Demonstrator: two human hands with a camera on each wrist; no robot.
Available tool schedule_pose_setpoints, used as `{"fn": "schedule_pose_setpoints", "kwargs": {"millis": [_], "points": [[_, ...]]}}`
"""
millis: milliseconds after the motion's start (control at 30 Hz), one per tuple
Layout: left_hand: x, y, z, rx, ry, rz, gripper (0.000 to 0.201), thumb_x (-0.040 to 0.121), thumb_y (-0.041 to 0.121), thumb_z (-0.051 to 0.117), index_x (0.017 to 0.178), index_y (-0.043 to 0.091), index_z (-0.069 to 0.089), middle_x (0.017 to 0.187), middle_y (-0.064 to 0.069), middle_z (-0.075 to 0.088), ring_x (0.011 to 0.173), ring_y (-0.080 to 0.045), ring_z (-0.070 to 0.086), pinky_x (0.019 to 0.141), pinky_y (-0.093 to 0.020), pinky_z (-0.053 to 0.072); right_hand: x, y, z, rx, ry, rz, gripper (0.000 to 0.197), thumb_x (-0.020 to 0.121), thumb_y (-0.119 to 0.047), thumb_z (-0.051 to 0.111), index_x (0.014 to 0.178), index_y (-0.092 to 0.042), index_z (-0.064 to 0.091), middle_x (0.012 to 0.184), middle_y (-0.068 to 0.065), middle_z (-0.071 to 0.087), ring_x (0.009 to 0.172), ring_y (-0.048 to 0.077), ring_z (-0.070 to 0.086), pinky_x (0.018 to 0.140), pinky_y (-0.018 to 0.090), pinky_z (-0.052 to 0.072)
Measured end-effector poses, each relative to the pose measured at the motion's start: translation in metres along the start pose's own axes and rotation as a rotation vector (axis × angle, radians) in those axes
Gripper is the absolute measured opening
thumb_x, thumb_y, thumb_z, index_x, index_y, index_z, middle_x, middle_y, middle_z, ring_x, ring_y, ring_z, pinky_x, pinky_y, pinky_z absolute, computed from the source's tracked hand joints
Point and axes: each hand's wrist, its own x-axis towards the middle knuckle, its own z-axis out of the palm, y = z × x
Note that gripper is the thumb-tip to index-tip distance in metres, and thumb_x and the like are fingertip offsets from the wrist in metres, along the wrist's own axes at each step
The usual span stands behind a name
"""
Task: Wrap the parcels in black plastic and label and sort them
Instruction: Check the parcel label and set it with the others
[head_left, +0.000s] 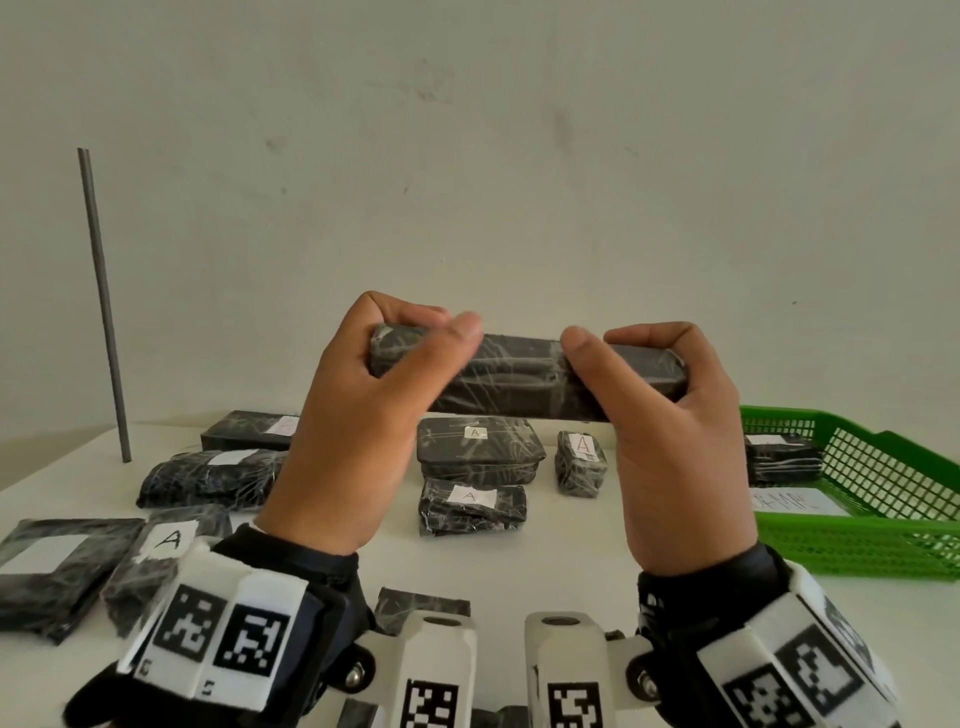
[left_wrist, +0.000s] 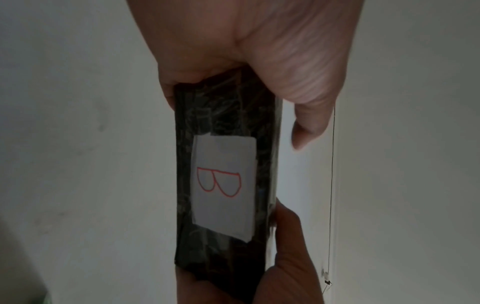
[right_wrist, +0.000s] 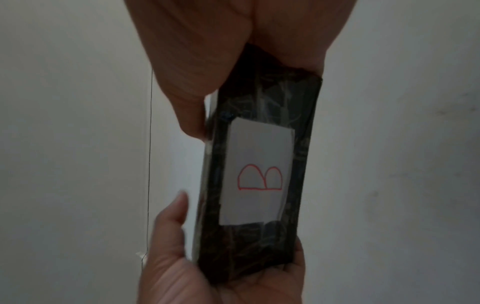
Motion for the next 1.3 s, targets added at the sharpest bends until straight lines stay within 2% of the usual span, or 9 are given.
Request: {"fn": "schedule_pose_setpoints", "kwargs": {"millis": [100, 200, 400, 733, 900, 1033, 1133, 1200, 1300], "points": [[0.002, -0.004, -0.001, -0.043, -0.002, -0.025, 0.029, 0.069, 0.039, 0.084, 0.089, 0.028, 0.067, 0.095, 0.001, 0.075, 0.092, -0.014, 0.075, 0.081, -0.025, 0.056, 0.000, -0.004, -0.002, -0.046, -0.018, 0.008, 0.056, 0.070, -0.039, 0.097, 0.106, -0.013, 0.063, 0.083, 0.008, 0.074, 0.083, 0.033, 0.076, 0.076, 0.039, 0.062], [0.005, -0.006, -0.005, -0.120, -0.008, -0.055, 0.030, 0.061, 0.043, 0.082, 0.084, 0.032, 0.068, 0.095, 0.006, 0.075, 0.092, -0.013, 0.074, 0.086, -0.029, 0.054, -0.001, -0.010, -0.004, -0.123, -0.084, -0.027, 0.074, 0.053, -0.050, 0.089, 0.111, -0.017, 0.058, 0.076, -0.004, 0.074, 0.070, 0.016, 0.071, 0.068, 0.023, 0.059], [0.007, -0.008, -0.010, -0.161, -0.031, -0.122, 0.046, 0.055, 0.040, 0.084, 0.093, 0.024, 0.064, 0.094, 0.004, 0.077, 0.090, -0.014, 0.075, 0.079, -0.025, 0.056, 0.001, -0.011, -0.007, -0.203, -0.160, -0.015, 0.080, 0.049, -0.053, 0.090, 0.112, -0.020, 0.054, 0.071, -0.013, 0.070, 0.063, 0.000, 0.063, 0.060, 0.015, 0.051], [0.008, -0.009, -0.011, -0.195, -0.058, -0.234, 0.040, 0.070, 0.032, 0.083, 0.102, 0.019, 0.063, 0.098, -0.002, 0.077, 0.093, -0.014, 0.074, 0.081, -0.025, 0.054, 0.009, -0.004, -0.021, -0.223, -0.161, 0.028, 0.066, 0.063, -0.058, 0.081, 0.112, -0.020, 0.058, 0.084, -0.003, 0.076, 0.075, 0.017, 0.070, 0.070, 0.028, 0.057], [0.006, -0.003, -0.014, -0.284, -0.115, -0.267, 0.036, 0.081, 0.033, 0.082, 0.104, 0.013, 0.064, 0.091, 0.000, 0.078, 0.087, -0.011, 0.075, 0.073, -0.021, 0.058, 0.012, -0.002, -0.028, -0.221, -0.217, 0.079, 0.049, 0.081, -0.062, 0.066, 0.106, -0.020, 0.062, 0.076, -0.009, 0.066, 0.072, 0.011, 0.059, 0.060, 0.021, 0.051], [0.006, 0.001, -0.015, -0.335, -0.103, -0.288, 0.031, 0.087, 0.041, 0.054, 0.096, 0.015, 0.067, 0.087, 0.001, 0.076, 0.084, -0.012, 0.073, 0.078, -0.021, 0.060, 0.017, 0.003, -0.033, -0.177, -0.241, 0.123, 0.038, 0.095, -0.059, 0.058, 0.099, -0.022, 0.064, 0.081, -0.015, 0.064, 0.086, 0.007, 0.058, 0.088, 0.037, 0.045], [0.007, 0.004, -0.015, -0.348, -0.064, -0.315, 0.035, 0.084, 0.045, 0.053, 0.093, 0.015, 0.068, 0.082, 0.000, 0.074, 0.082, -0.013, 0.071, 0.086, -0.028, 0.056, 0.016, 0.004, -0.037, -0.238, -0.270, 0.072, 0.041, 0.107, -0.053, 0.045, 0.107, -0.014, 0.058, 0.087, -0.009, 0.060, 0.082, 0.001, 0.055, 0.086, 0.019, 0.044], [0.007, 0.005, -0.013, -0.378, -0.029, -0.327, 0.035, 0.084, 0.046, 0.054, 0.089, 0.014, 0.069, 0.081, -0.002, 0.072, 0.080, -0.014, 0.071, 0.089, -0.032, 0.053, 0.015, 0.004, -0.040, -0.232, -0.227, 0.059, 0.047, 0.112, -0.047, 0.033, 0.114, -0.004, 0.053, 0.102, 0.009, 0.057, 0.085, 0.013, 0.052, 0.078, 0.011, 0.041], [0.007, 0.004, -0.009, -0.374, 0.022, -0.331, 0.033, 0.084, 0.043, 0.055, 0.088, 0.014, 0.069, 0.080, -0.001, 0.072, 0.075, -0.012, 0.070, 0.083, -0.031, 0.051, 0.014, 0.002, -0.032, -0.316, -0.251, 0.025, 0.055, 0.103, -0.061, 0.030, 0.108, -0.017, 0.063, 0.110, 0.014, 0.058, 0.107, 0.026, 0.056, 0.099, 0.036, 0.045]]}}
